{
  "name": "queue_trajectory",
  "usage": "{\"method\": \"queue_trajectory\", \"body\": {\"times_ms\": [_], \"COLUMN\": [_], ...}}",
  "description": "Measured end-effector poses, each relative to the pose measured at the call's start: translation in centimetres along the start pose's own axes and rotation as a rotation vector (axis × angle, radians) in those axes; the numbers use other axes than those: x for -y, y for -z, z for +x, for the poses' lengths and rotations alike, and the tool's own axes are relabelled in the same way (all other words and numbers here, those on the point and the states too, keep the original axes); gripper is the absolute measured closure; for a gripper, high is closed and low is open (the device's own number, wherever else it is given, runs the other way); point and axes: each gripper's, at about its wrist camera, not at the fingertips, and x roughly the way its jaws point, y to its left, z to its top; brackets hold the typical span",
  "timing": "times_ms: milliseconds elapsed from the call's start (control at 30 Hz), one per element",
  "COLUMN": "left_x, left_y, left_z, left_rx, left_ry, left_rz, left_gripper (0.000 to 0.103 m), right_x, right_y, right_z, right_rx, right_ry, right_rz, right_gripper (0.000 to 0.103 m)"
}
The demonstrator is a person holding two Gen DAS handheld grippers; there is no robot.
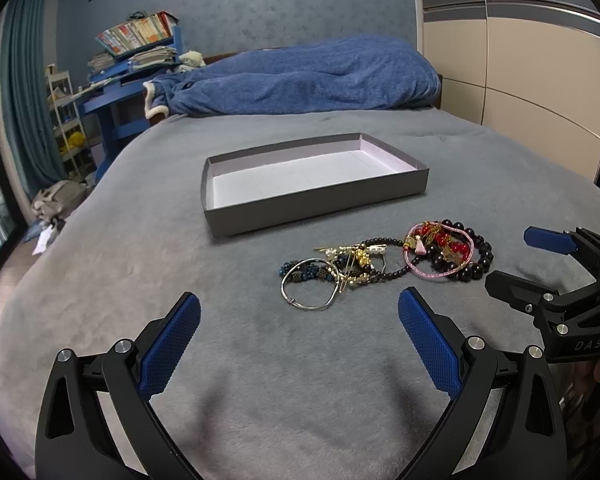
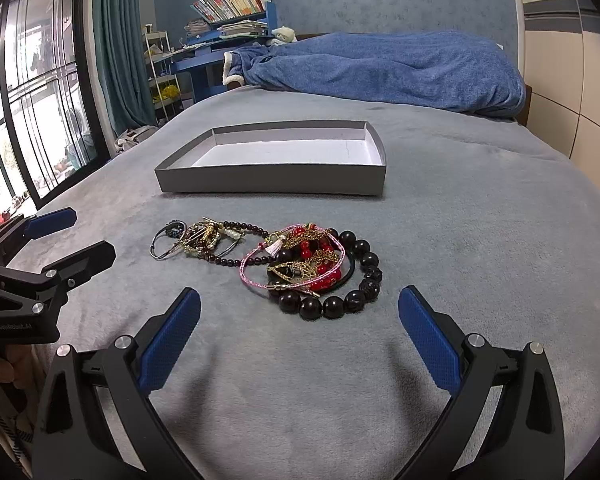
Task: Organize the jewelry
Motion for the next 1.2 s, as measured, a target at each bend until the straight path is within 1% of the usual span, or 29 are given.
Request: {"method": "queue_trajectory", "body": {"times_ms": [1200], "left_x": [0.63], "left_y": [0.16], "left_z": [0.47], "left_rx": [-0.009], "left_ry": [0.013], "left_rz": [0.002], "left_gripper": [0.005], "right_x": [-0.03], "right_y": [0.11], "right_z": [-0.11], "right_rx": [0.002], "right_ry": [-0.002], "right_rz": [0.001], "right_gripper": [0.005]}}
